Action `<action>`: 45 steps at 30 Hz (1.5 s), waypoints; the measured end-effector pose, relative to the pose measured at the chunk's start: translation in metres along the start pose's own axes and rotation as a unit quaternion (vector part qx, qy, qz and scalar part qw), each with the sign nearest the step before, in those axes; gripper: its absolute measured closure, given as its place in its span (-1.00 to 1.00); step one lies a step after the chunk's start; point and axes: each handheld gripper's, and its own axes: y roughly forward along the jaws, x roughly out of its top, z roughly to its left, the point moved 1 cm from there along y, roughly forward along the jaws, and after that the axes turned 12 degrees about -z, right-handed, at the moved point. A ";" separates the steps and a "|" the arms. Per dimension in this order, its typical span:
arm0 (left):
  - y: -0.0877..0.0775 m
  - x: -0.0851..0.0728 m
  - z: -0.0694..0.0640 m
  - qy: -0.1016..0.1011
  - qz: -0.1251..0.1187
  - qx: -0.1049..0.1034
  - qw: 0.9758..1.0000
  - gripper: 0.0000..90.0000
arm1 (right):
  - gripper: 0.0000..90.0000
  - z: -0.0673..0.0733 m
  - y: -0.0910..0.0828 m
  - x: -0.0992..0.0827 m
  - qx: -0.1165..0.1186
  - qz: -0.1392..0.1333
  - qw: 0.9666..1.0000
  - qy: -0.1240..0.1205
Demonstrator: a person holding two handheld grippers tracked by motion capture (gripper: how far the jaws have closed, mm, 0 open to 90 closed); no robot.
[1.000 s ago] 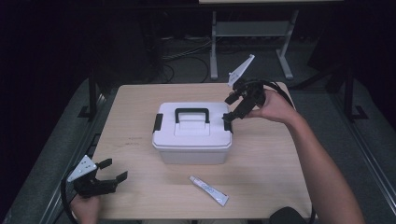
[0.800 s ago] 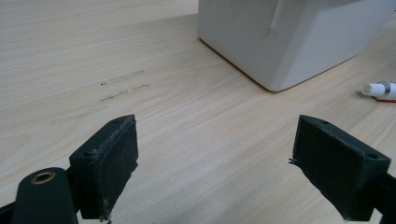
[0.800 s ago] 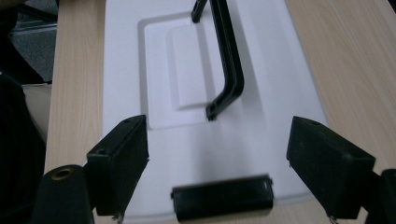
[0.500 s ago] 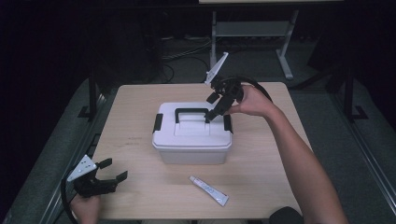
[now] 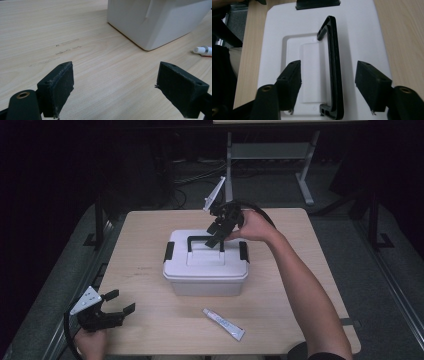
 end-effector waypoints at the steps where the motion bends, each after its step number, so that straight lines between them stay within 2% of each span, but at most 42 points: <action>1: 0.000 0.000 0.000 0.000 0.000 0.000 1.000 -0.70 | -0.12 -0.001 0.001 0.001 0.003 0.000 1.000 0.001; 6: 0.000 0.000 0.000 0.000 -0.001 0.000 1.000 -0.70 | 0.07 -0.003 0.008 0.004 0.008 0.006 1.000 -0.004; 10: -0.001 0.000 0.000 0.000 -0.002 0.000 1.000 -0.70 | 0.31 -0.003 0.012 0.005 0.015 0.011 1.000 -0.005; 17: -0.001 0.000 0.000 0.000 -0.002 0.001 1.000 -0.70 | 0.64 0.000 0.014 0.007 0.022 0.012 1.000 -0.013; 23: -0.001 0.000 0.000 -0.002 -0.003 0.000 1.000 -0.70 | 0.75 0.002 0.014 0.008 0.023 0.021 0.999 -0.019; 24: -0.002 0.001 0.000 -0.008 -0.011 -0.004 1.000 -0.70 | 0.79 0.003 0.015 0.008 0.024 0.025 0.999 -0.016; 27: -0.003 0.001 0.000 -0.009 -0.014 -0.002 1.000 -0.70 | 0.83 0.004 0.015 0.009 0.025 0.028 0.999 -0.018; 45: -0.004 0.001 0.002 -0.013 -0.016 -0.002 1.000 -0.70 | 0.87 0.006 0.015 0.013 0.020 0.036 0.999 -0.031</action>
